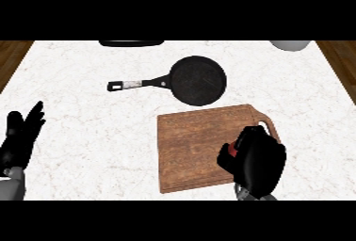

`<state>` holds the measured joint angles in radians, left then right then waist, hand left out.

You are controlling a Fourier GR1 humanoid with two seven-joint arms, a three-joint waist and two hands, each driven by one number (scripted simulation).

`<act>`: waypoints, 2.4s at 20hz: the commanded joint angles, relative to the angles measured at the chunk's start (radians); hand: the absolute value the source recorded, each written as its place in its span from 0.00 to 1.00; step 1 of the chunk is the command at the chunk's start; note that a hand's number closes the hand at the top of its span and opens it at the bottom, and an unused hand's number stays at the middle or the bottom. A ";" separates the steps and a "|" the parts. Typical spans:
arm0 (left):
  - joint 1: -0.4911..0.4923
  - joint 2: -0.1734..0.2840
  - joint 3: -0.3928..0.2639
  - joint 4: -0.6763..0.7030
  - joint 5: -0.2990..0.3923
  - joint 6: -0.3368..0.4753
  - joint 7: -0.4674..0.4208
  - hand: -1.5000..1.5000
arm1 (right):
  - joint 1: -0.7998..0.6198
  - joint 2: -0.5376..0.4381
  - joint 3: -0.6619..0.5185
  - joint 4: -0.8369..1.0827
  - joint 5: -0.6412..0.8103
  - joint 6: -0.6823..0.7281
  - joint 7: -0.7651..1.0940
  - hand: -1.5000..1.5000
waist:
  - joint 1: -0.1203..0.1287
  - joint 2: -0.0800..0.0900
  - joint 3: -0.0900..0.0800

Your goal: Pick the bell pepper from the cutting board and place it in the pan

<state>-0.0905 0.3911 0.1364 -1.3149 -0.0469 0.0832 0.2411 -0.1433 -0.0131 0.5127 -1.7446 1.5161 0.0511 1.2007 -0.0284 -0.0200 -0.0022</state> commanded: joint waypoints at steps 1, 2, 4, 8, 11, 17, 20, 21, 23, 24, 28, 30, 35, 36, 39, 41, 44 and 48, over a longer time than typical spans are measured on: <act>0.018 -0.026 -0.027 -0.013 -0.022 0.014 -0.010 0.50 | -0.019 0.012 0.142 -0.089 0.142 -0.043 0.284 1.00 | 0.024 0.010 0.001; -0.025 -0.011 -0.017 0.009 -0.010 -0.005 0.002 0.50 | -0.077 0.012 0.128 -0.076 0.153 -0.002 0.285 1.00 | 0.025 0.014 0.000; -0.034 -0.016 -0.037 -0.029 -0.027 0.002 0.020 0.50 | -0.113 0.012 0.099 -0.072 0.140 -0.015 0.286 1.00 | 0.035 0.016 0.002; -0.045 -0.028 -0.027 0.005 -0.022 0.004 -0.006 0.50 | -0.212 0.012 0.020 0.037 0.093 -0.071 0.286 1.00 | 0.050 0.024 0.002; -0.035 -0.011 -0.015 0.028 -0.009 -0.026 -0.040 0.50 | -0.248 0.012 -0.042 0.051 0.061 -0.128 0.280 1.00 | 0.052 0.025 0.002; -0.070 -0.039 -0.033 0.038 -0.021 -0.013 -0.028 0.50 | -0.374 0.013 -0.227 0.223 -0.044 -0.295 0.185 1.00 | 0.067 0.036 0.004; -0.109 -0.013 -0.023 0.025 -0.027 -0.011 0.015 0.50 | -0.450 0.013 -0.298 0.326 -0.079 -0.339 0.171 1.00 | 0.079 0.038 0.004; -0.085 -0.035 -0.037 0.024 -0.036 -0.002 -0.021 0.50 | -0.466 0.013 -0.334 0.375 -0.073 -0.376 0.146 1.00 | 0.083 0.039 0.004; -0.088 -0.025 -0.037 0.017 -0.031 -0.018 0.000 0.50 | -0.504 0.013 -0.382 0.450 -0.119 -0.396 0.120 1.00 | 0.084 0.037 0.004; -0.072 -0.032 -0.046 -0.002 -0.032 -0.018 -0.011 0.50 | -0.499 0.013 -0.427 0.519 -0.121 -0.444 0.078 1.00 | 0.095 0.042 0.005; -0.077 -0.054 -0.053 0.012 -0.042 -0.001 -0.006 0.50 | -0.564 0.013 -0.511 0.688 -0.194 -0.555 -0.014 1.00 | 0.097 0.045 0.005; -0.106 -0.023 -0.040 0.038 -0.040 -0.024 -0.014 0.50 | -0.601 0.013 -0.540 0.779 -0.225 -0.611 -0.049 1.00 | 0.099 0.048 0.004; -0.114 -0.069 -0.075 0.012 -0.060 0.004 0.018 0.50 | -0.681 0.013 -0.645 0.983 -0.302 -0.754 -0.184 1.00 | 0.116 0.054 0.006; -0.094 -0.048 -0.042 0.032 -0.034 -0.017 -0.024 0.50 | -0.645 0.002 -0.692 0.983 -0.345 -0.804 -0.272 1.00 | 0.110 0.057 0.006; -0.142 -0.027 -0.048 0.010 -0.031 -0.040 0.032 0.50 | -0.675 0.013 -0.716 1.043 -0.431 -0.896 -0.313 0.00 | 0.126 0.060 0.008; -0.157 -0.030 -0.036 0.036 -0.029 -0.032 0.016 0.50 | -0.719 0.013 -0.749 1.096 -0.501 -0.894 -0.361 0.00 | 0.126 0.062 0.007; -0.148 -0.037 -0.055 0.013 -0.042 -0.030 0.018 0.50 | -0.747 0.013 -0.777 1.148 -0.541 -0.941 -0.442 0.00 | 0.143 0.067 0.008; -0.159 -0.049 -0.051 0.044 -0.048 -0.017 -0.012 0.50 | -0.749 0.013 -0.805 1.191 -0.595 -1.031 -0.562 0.00 | 0.141 0.073 0.008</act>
<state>-0.2366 0.3490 0.0826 -1.2851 -0.0894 0.0547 0.2395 -0.8765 -0.0032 -0.2609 -0.6021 0.9781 -0.8632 0.7203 0.1107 0.0489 0.0057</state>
